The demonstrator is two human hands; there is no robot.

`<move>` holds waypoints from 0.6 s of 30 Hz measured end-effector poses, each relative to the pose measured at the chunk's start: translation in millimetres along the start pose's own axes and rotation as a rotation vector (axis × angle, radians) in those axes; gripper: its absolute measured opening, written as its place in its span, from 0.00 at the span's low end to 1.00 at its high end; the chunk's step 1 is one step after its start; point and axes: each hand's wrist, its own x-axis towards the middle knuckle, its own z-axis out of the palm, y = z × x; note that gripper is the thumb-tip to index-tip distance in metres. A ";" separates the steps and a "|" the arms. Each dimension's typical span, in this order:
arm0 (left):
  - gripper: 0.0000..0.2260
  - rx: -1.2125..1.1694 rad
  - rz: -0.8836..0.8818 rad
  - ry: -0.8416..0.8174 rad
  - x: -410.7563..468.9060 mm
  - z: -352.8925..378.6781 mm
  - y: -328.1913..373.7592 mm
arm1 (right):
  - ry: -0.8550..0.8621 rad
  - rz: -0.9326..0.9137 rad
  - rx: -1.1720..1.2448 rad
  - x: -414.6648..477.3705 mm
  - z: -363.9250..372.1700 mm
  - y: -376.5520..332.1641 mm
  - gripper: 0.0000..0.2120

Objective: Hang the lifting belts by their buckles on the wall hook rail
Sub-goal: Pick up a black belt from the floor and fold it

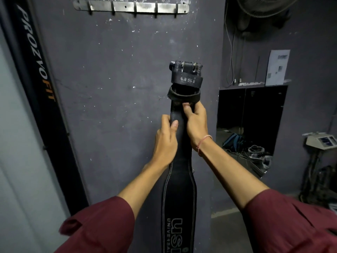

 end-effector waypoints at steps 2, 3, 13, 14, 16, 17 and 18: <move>0.09 -0.043 -0.014 0.005 6.9 -9.6 5.7 | 0.051 -0.028 -0.005 0.0 7.3 -2.4 0.07; 0.10 -0.103 -0.046 0.050 16.3 -15.2 10.3 | 0.062 -0.037 -0.013 -1.2 11.0 -2.0 0.06; 0.15 -0.619 -0.420 0.077 105.0 -52.0 20.5 | -0.040 -0.049 -0.040 -26.4 44.6 -0.3 0.11; 0.11 -0.613 -0.395 0.120 106.2 -51.1 20.5 | -0.056 -0.046 -0.031 -25.9 47.1 -4.6 0.12; 0.07 -0.578 -0.322 0.208 106.0 -49.6 19.7 | -0.067 0.000 0.013 -19.7 50.6 -14.4 0.13; 0.06 -0.566 -0.292 0.229 105.5 -48.8 17.7 | -0.056 0.024 0.031 -15.7 51.4 -21.1 0.13; 0.06 -0.551 -0.267 0.236 105.4 -48.2 15.8 | -0.048 0.038 0.048 -8.7 51.2 -26.0 0.12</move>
